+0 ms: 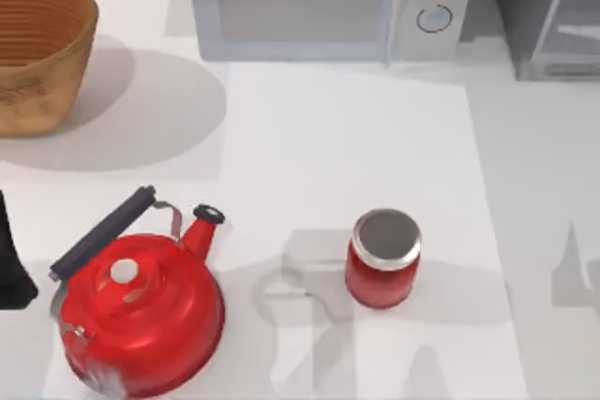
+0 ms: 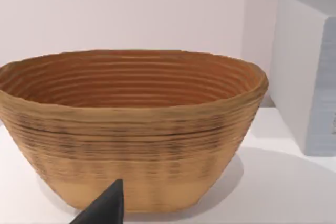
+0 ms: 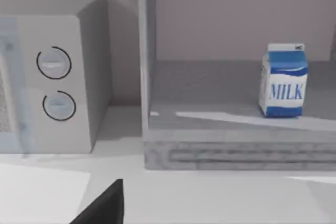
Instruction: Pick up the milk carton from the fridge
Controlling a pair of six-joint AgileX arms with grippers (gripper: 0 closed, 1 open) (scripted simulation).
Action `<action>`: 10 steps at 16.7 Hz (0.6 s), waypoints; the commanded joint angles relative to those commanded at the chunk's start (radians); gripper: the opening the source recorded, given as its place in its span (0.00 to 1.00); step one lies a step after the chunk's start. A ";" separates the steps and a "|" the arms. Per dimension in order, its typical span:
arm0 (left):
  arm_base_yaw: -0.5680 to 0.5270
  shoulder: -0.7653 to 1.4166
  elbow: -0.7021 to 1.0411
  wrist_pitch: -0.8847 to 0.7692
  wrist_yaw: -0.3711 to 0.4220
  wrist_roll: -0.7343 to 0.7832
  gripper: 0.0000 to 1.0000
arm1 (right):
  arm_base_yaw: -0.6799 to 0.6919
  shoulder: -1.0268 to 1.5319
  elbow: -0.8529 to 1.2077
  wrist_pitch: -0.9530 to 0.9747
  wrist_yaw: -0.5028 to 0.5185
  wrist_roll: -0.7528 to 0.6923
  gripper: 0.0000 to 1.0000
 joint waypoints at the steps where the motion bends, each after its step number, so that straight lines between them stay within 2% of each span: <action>1: 0.000 0.000 0.000 0.000 0.000 0.000 1.00 | 0.000 0.000 0.000 0.000 0.000 0.000 1.00; 5: 0.000 0.000 0.000 0.000 0.000 0.000 1.00 | -0.021 0.060 0.010 0.063 -0.026 0.000 1.00; 10: 0.000 0.000 0.000 0.000 0.000 0.000 1.00 | -0.118 0.369 0.052 0.367 -0.128 -0.001 1.00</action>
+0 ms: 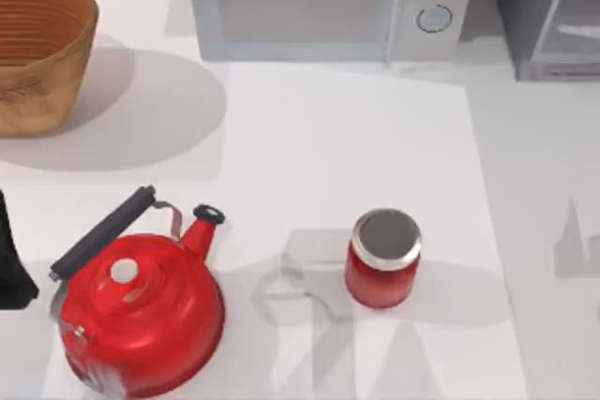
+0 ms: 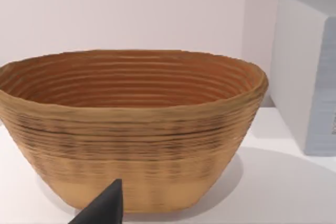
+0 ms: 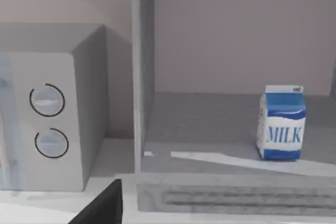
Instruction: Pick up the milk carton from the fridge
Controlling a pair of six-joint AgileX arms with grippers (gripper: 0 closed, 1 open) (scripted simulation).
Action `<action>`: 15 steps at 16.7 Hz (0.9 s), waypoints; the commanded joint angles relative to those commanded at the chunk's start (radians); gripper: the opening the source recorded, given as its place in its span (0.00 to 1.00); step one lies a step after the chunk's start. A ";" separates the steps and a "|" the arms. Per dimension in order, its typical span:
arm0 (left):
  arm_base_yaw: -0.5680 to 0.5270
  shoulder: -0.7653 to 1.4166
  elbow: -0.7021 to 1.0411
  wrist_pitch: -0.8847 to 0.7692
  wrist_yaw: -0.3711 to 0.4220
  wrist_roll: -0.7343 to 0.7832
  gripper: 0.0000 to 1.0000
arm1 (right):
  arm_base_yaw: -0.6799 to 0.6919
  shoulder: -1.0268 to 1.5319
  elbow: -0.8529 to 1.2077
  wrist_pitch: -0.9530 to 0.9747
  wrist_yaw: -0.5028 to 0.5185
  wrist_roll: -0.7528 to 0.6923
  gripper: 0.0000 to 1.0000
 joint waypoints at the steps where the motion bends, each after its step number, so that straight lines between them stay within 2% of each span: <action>1: 0.000 0.000 0.000 0.000 0.000 0.000 1.00 | -0.026 0.090 0.009 0.082 -0.025 0.001 1.00; 9: 0.000 0.000 0.000 0.000 0.000 0.000 1.00 | -0.250 0.903 0.064 0.754 -0.235 0.014 1.00; 15: 0.000 0.000 0.000 0.000 0.000 0.000 1.00 | -0.378 1.308 0.111 1.133 -0.351 0.019 1.00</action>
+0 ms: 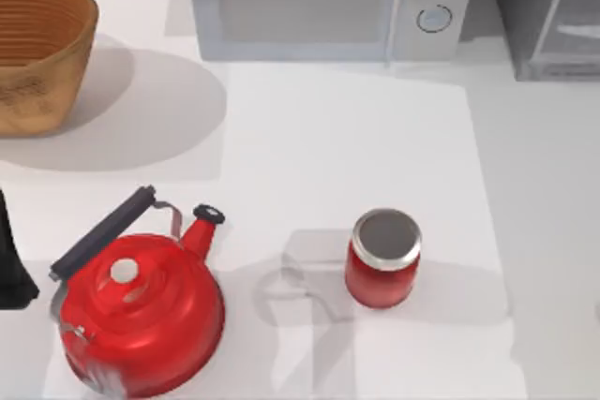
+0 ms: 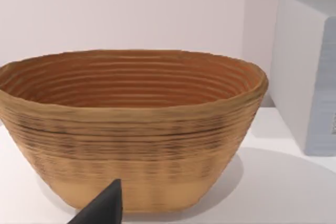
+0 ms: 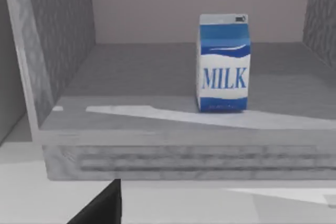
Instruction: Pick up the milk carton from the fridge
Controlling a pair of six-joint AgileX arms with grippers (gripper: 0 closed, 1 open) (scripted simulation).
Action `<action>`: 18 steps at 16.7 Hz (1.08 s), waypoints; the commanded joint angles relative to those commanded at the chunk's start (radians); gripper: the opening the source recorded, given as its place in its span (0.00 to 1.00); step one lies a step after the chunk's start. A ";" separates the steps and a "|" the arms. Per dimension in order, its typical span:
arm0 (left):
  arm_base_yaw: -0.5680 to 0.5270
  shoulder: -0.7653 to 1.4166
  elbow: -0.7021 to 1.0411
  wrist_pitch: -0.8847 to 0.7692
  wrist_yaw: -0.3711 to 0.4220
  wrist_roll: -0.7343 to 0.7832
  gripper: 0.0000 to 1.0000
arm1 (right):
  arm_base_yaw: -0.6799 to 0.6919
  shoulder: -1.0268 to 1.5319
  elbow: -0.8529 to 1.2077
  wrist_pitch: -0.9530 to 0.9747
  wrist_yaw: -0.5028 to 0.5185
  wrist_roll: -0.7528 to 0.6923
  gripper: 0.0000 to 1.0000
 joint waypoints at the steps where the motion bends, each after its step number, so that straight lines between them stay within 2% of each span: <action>1: 0.000 0.000 0.000 0.000 0.000 0.000 1.00 | -0.014 0.042 0.007 0.044 -0.013 0.000 1.00; 4: 0.000 0.000 0.000 0.000 0.000 0.000 1.00 | -0.037 0.113 0.020 0.115 -0.034 0.000 1.00; 12: 0.000 0.000 0.000 0.000 0.000 0.000 1.00 | -0.021 0.140 0.054 0.106 -0.019 -0.003 1.00; 15: 0.000 0.000 0.000 0.000 0.000 0.000 1.00 | 0.020 0.225 0.186 0.068 0.025 -0.009 1.00; 18: 0.000 0.000 0.000 0.000 0.000 0.000 1.00 | 0.077 0.359 0.404 -0.006 0.088 -0.012 1.00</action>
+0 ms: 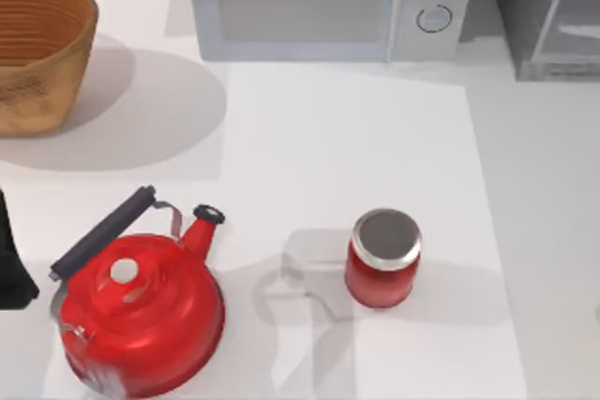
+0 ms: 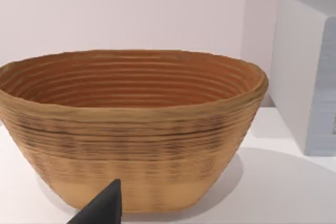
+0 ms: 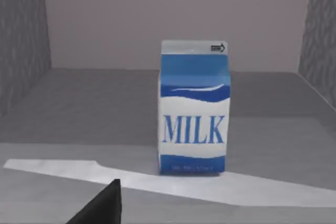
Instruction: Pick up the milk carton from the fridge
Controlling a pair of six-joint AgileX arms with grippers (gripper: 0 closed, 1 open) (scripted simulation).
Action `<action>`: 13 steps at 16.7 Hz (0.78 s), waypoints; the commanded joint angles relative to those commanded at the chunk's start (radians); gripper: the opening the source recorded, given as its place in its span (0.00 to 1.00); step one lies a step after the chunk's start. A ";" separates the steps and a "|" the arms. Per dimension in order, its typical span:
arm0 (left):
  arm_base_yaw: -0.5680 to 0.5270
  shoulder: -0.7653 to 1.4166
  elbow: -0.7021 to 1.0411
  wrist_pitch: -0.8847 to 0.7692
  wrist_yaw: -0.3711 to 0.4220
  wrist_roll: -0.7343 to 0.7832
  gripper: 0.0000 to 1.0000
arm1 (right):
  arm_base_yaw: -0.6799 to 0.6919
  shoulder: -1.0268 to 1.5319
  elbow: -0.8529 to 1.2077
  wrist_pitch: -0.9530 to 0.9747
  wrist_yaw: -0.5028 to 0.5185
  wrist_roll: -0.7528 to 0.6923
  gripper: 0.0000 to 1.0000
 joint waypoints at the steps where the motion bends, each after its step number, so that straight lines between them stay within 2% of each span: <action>1: 0.000 0.000 0.000 0.000 0.000 0.000 1.00 | 0.021 0.049 0.081 -0.029 0.023 0.000 1.00; 4: 0.000 0.000 0.000 0.000 0.000 0.000 1.00 | 0.083 0.179 0.294 -0.110 0.089 0.000 1.00; 7: 0.000 0.000 0.000 0.000 0.000 0.000 1.00 | 0.128 0.265 0.419 -0.169 0.137 -0.002 1.00; 13: 0.000 0.000 0.000 0.000 0.000 0.000 1.00 | 0.136 0.283 0.447 -0.183 0.149 -0.002 1.00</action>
